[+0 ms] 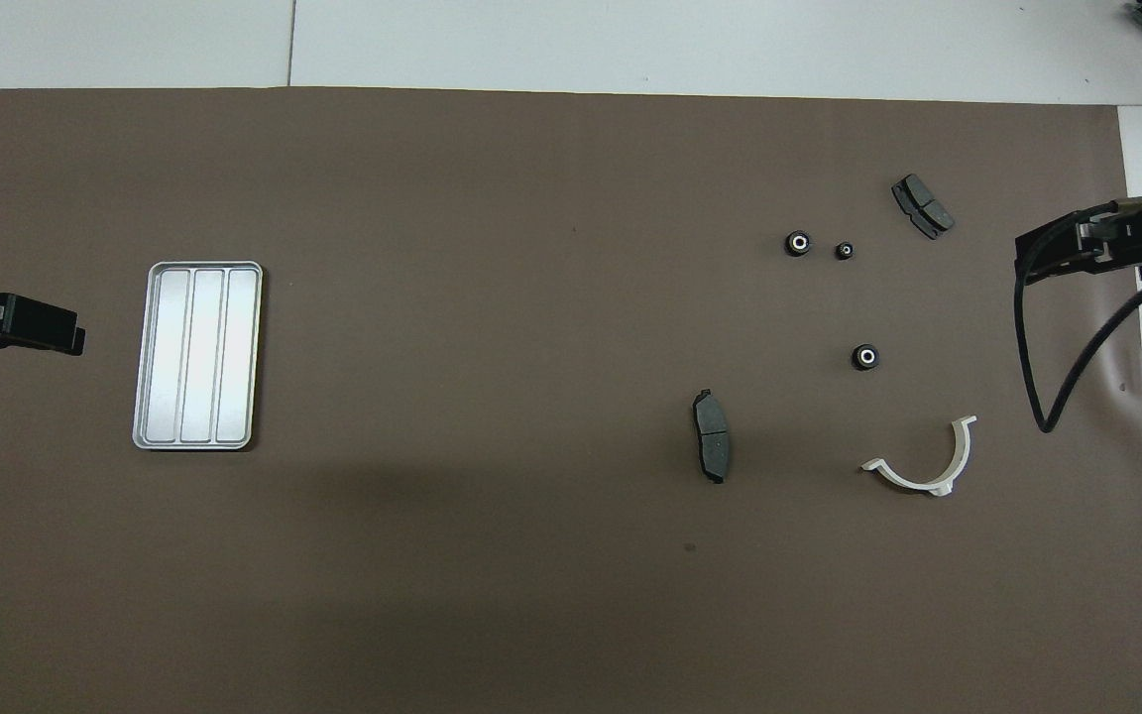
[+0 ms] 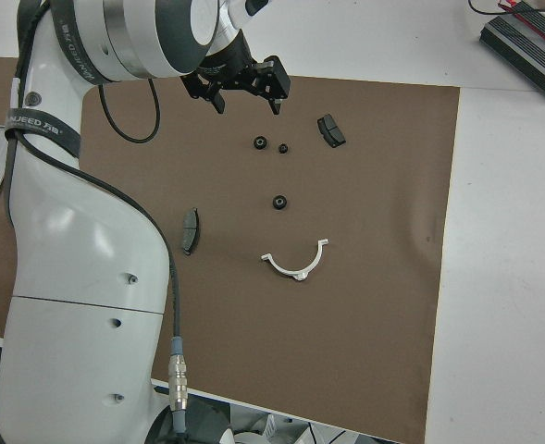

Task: Place bearing gear from tray to pile

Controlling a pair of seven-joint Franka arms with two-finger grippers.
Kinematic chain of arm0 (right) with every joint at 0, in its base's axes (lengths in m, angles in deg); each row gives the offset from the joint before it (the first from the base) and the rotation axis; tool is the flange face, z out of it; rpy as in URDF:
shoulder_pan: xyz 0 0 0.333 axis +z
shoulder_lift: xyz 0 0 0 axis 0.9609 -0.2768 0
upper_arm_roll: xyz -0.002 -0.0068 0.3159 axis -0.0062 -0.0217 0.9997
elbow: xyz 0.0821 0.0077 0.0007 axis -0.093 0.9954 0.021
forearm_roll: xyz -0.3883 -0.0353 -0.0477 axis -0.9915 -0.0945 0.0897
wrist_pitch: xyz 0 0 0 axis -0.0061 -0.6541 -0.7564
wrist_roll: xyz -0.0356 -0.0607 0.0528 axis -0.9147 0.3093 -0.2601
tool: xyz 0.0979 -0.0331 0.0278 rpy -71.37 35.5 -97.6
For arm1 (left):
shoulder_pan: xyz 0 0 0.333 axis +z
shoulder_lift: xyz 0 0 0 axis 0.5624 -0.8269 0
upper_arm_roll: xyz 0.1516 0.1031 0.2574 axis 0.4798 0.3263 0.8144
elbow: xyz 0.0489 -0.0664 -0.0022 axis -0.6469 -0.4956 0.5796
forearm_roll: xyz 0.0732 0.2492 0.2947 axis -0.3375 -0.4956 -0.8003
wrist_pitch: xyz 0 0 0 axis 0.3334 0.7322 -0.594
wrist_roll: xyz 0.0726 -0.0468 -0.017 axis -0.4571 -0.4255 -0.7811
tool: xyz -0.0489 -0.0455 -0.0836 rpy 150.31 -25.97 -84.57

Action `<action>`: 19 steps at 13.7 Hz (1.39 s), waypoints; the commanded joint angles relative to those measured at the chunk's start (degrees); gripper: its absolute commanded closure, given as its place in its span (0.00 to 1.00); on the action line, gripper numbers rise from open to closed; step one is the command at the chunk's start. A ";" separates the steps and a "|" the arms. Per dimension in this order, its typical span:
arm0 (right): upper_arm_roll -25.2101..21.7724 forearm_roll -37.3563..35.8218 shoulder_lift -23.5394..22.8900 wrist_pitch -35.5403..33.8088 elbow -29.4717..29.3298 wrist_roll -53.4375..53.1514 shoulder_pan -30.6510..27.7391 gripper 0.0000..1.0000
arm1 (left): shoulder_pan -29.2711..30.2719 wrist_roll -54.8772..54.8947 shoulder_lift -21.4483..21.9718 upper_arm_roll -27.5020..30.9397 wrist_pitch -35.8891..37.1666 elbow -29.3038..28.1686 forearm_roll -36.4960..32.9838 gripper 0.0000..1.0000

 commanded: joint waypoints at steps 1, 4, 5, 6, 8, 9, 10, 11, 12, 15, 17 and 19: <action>0.64 1.82 1.43 0.02 2.60 -0.30 -3.28 0.00 | 0.75 -0.24 0.52 -0.41 0.41 -0.56 0.88 0.00; 0.64 6.48 1.78 0.02 3.74 0.23 -6.54 0.00 | 0.75 -0.24 0.52 -0.41 0.41 -0.56 0.88 0.00; 0.64 6.49 2.04 0.10 3.83 0.32 -6.55 0.00 | 0.75 -0.24 0.60 -0.41 0.41 -0.56 0.88 0.00; 0.64 6.49 2.13 0.63 4.35 0.58 -6.55 0.00 | 0.75 -0.24 0.52 -0.41 0.41 -0.56 0.88 0.00; 0.38 6.49 2.66 0.90 5.15 0.76 -5.85 0.00 | 0.75 -0.24 0.52 -0.41 0.41 -0.56 0.88 0.00; -0.58 6.49 2.75 0.98 5.76 1.45 -4.89 0.00 | 0.75 -0.24 0.52 -0.41 0.41 -0.56 0.88 0.00; -3.03 6.49 2.92 1.51 6.38 2.42 -2.35 0.00 | 0.75 -0.24 0.52 -0.41 0.41 -0.56 0.88 0.00; -6.97 6.49 3.79 3.08 7.69 2.86 1.07 0.00 | 0.75 -0.24 0.52 -0.41 0.41 -0.56 0.88 0.00; -9.27 6.49 4.15 5.01 8.92 3.04 3.54 0.00 | 0.75 -0.24 0.52 -0.41 0.41 -0.56 0.88 0.00; -10.00 6.49 5.03 10.62 12.08 2.25 5.57 0.00 | 0.75 -0.24 0.52 -0.41 0.41 -0.56 0.88 0.00; -10.61 6.57 5.12 15.73 14.99 2.08 6.54 0.00 | 0.75 -0.24 0.52 -0.41 0.41 -0.56 0.88 0.00; -10.61 6.49 4.68 15.05 15.08 1.81 6.46 0.00 | 0.75 -0.24 0.52 -0.41 0.41 -0.56 0.88 0.00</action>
